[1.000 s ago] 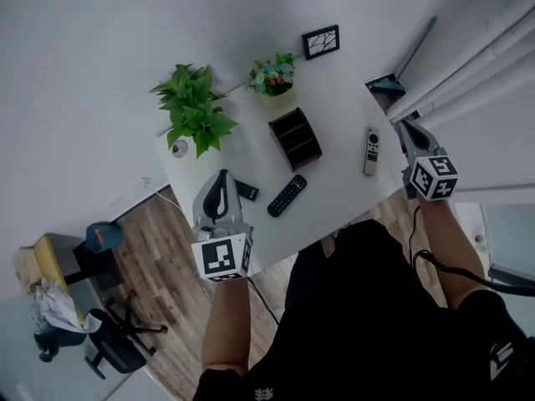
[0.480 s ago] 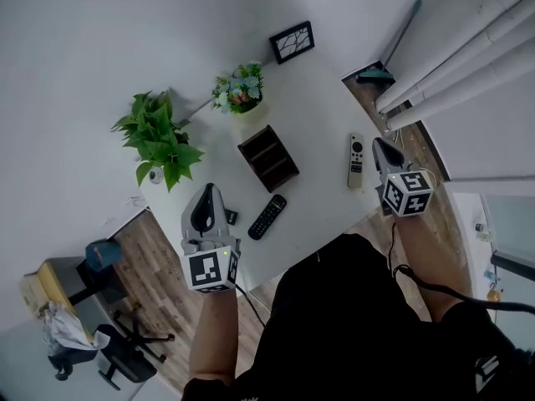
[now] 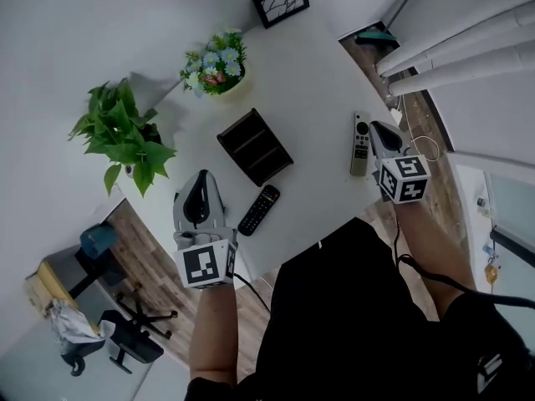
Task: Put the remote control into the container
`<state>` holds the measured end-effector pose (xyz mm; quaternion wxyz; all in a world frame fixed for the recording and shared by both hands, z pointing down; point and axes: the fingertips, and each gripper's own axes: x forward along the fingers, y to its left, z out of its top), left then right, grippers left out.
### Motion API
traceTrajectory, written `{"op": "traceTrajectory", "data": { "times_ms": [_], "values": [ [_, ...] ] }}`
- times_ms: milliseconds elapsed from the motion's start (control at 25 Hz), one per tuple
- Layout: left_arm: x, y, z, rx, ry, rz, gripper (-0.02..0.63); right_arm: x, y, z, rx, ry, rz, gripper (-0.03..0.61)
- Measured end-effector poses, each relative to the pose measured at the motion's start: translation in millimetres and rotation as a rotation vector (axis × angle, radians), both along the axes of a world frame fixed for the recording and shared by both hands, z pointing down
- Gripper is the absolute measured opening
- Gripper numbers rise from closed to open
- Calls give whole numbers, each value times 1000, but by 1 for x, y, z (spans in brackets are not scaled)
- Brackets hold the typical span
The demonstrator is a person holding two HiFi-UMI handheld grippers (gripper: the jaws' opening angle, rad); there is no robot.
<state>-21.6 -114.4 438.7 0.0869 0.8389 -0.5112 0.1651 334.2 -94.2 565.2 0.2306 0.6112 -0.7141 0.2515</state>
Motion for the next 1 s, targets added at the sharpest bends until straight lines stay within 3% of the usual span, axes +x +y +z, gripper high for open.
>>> {"op": "traceTrajectory", "data": {
  "times_ms": [480, 800, 1000],
  "values": [
    [1, -16, 22, -41, 0, -11, 2, 2, -14, 53, -152, -13, 86, 317],
    [-10, -17, 27, -59, 2, -38, 2, 0, -10, 83, -304, 15, 91, 321],
    [-16, -16, 24, -53, -2, -53, 2, 0, -11, 84, -305, 29, 86, 296]
  ]
}}
